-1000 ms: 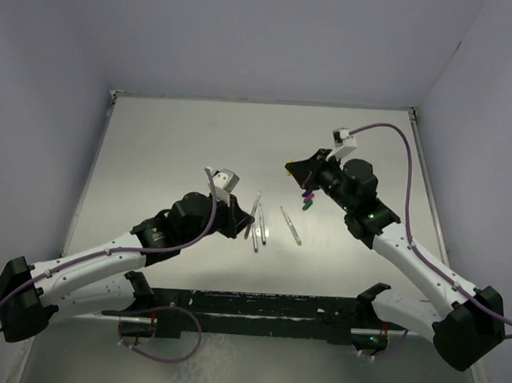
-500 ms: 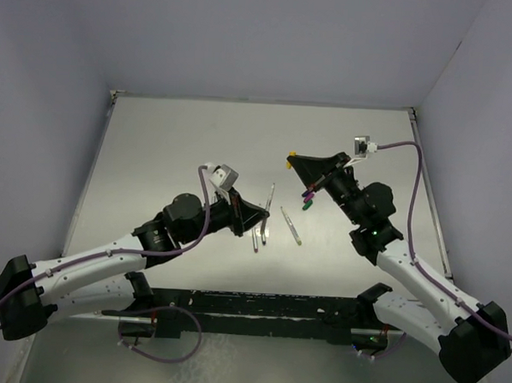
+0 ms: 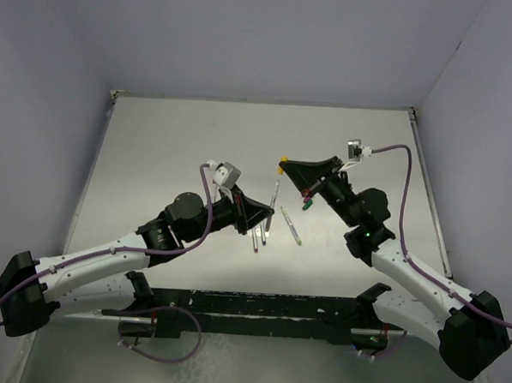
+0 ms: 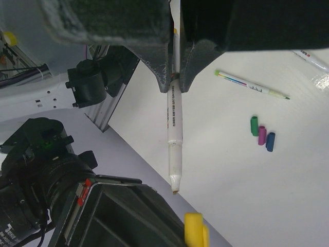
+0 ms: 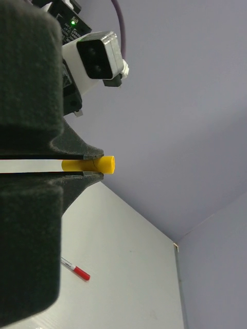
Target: Insert the pens into the pen caps
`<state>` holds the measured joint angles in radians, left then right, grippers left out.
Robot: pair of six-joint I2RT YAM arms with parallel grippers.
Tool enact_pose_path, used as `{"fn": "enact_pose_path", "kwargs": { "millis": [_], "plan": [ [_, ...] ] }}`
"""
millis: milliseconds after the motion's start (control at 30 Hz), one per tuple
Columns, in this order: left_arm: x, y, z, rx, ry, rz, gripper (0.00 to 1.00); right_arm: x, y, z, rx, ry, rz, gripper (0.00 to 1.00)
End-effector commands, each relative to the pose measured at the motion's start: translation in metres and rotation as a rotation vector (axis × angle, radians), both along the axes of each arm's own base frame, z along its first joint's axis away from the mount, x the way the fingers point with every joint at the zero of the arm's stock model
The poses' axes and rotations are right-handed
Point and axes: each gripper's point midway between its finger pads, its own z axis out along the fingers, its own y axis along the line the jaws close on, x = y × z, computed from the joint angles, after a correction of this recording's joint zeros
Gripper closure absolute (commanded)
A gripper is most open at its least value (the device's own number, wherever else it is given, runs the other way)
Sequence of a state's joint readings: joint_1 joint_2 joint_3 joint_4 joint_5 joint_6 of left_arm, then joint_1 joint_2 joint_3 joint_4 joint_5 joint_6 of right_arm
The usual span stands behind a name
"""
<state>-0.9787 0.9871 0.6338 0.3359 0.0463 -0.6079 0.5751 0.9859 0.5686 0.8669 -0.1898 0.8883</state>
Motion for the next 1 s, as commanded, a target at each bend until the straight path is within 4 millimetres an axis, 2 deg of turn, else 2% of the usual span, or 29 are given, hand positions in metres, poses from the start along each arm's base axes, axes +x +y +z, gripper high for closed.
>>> {"fn": "enact_pose_path", "kwargs": {
  "millis": [0,967],
  "plan": [
    [0.004,0.0,0.041,-0.082,-0.078,0.021,1.0,-0.014,0.005,0.013,0.044,-0.048,0.055,1.0],
    [0.009,0.0,0.024,-0.031,-0.053,0.048,1.0,-0.019,0.014,0.0,0.037,-0.008,0.106,1.0]
  ]
}}
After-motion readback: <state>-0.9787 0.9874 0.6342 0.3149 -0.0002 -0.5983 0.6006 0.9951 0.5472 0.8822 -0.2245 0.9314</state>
